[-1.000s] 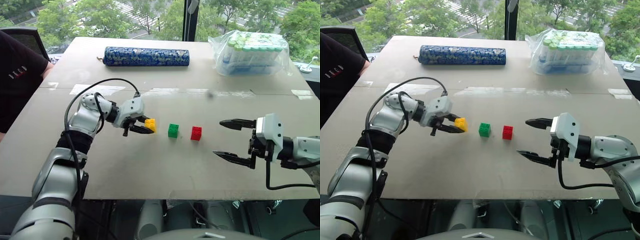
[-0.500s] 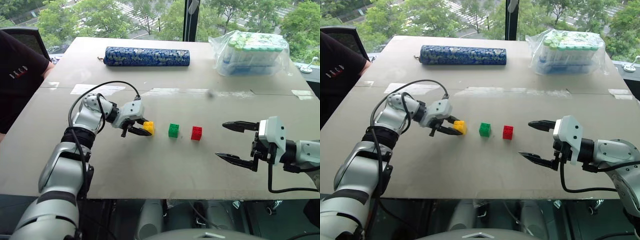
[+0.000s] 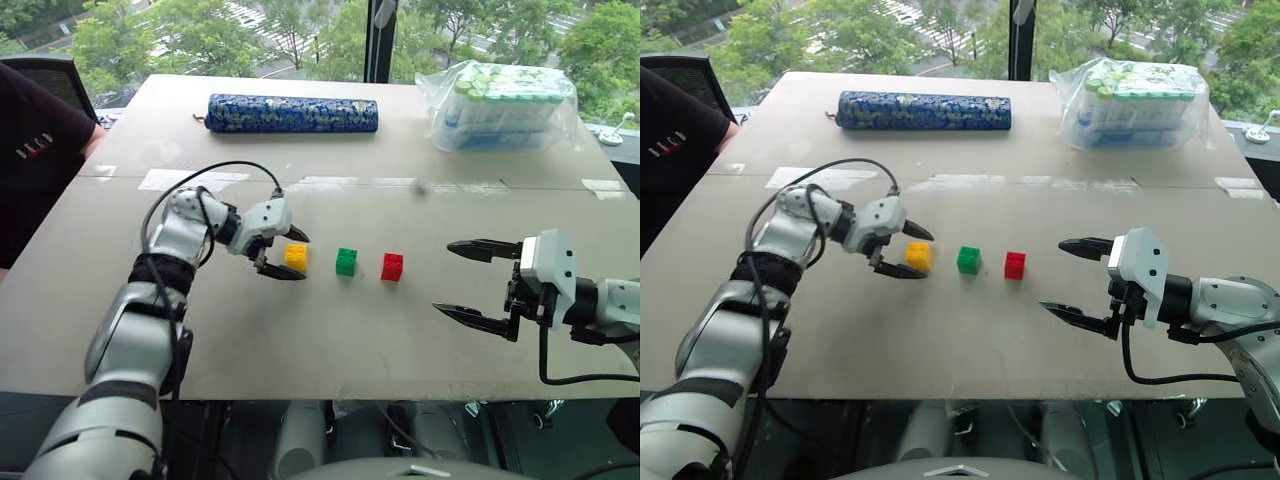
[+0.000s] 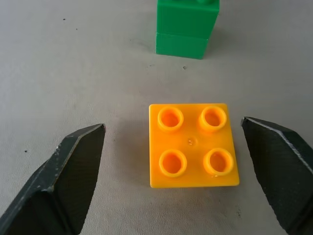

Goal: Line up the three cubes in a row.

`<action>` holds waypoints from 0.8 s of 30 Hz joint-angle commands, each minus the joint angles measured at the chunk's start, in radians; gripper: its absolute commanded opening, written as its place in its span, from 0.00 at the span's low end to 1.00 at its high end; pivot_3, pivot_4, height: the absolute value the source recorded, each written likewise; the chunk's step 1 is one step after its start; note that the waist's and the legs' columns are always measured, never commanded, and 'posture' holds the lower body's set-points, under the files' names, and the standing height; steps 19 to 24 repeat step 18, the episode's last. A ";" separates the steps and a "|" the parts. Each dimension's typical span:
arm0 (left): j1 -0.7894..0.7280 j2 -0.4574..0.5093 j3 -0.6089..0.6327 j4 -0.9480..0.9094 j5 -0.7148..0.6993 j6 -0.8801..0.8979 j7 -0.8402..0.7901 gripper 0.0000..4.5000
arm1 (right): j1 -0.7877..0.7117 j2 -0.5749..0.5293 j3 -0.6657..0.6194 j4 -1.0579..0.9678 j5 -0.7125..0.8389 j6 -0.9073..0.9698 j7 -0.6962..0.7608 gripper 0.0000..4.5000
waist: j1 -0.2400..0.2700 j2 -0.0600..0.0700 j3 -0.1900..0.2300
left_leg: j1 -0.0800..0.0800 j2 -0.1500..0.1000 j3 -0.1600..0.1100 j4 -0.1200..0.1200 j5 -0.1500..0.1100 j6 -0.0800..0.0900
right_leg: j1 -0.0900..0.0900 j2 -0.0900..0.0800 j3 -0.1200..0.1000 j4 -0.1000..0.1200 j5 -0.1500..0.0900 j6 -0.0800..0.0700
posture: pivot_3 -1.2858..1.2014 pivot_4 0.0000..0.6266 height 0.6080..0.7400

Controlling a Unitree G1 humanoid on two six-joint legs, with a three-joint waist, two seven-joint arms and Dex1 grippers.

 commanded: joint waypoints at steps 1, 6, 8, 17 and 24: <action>0.226 0.127 0.207 -0.415 -0.153 0.300 0.108 0.98 | 0.069 -0.023 -0.093 -0.021 0.005 0.043 -0.033 0.99 | -0.012 0.000 0.000 | 0.000 0.000 0.000 0.000 0.000 0.000 | -0.001 -0.001 0.002 0.000 0.000 -0.001 | 0.52 0.24 1.00; 0.632 0.089 0.562 -0.882 -0.361 0.657 0.378 0.98 | 0.196 0.007 -0.174 -0.002 -0.044 0.018 -0.068 0.99 | -0.005 0.002 0.000 | 0.002 0.000 -0.003 -0.001 -0.002 -0.004 | 0.000 -0.002 0.003 -0.001 -0.004 0.003 | 0.52 0.24 1.00; 0.778 0.018 0.681 -1.012 -0.420 0.724 0.477 0.98 | 0.233 0.023 -0.205 0.002 -0.042 0.025 -0.082 0.99 | -0.003 0.002 0.000 | 0.003 0.000 -0.004 0.000 -0.004 -0.006 | 0.002 -0.002 0.004 -0.001 -0.005 0.001 | 0.52 0.24 1.00; 1.141 -0.175 0.827 -1.227 -0.506 0.721 0.669 0.98 | 0.358 0.028 -0.313 0.098 -0.056 -0.053 0.025 0.99 | 0.015 0.003 -0.003 | 0.007 0.000 -0.006 -0.002 -0.004 -0.007 | 0.005 -0.003 0.004 -0.005 -0.005 0.001 | 0.52 0.24 1.00; 1.173 -0.181 0.823 -1.227 -0.495 0.698 0.665 0.98 | 0.355 0.032 -0.318 0.115 -0.055 -0.070 0.038 0.99 | 0.015 0.003 -0.003 | 0.007 0.000 -0.006 -0.003 -0.004 -0.007 | 0.005 -0.003 0.004 -0.006 -0.005 0.001 | 0.52 0.24 1.00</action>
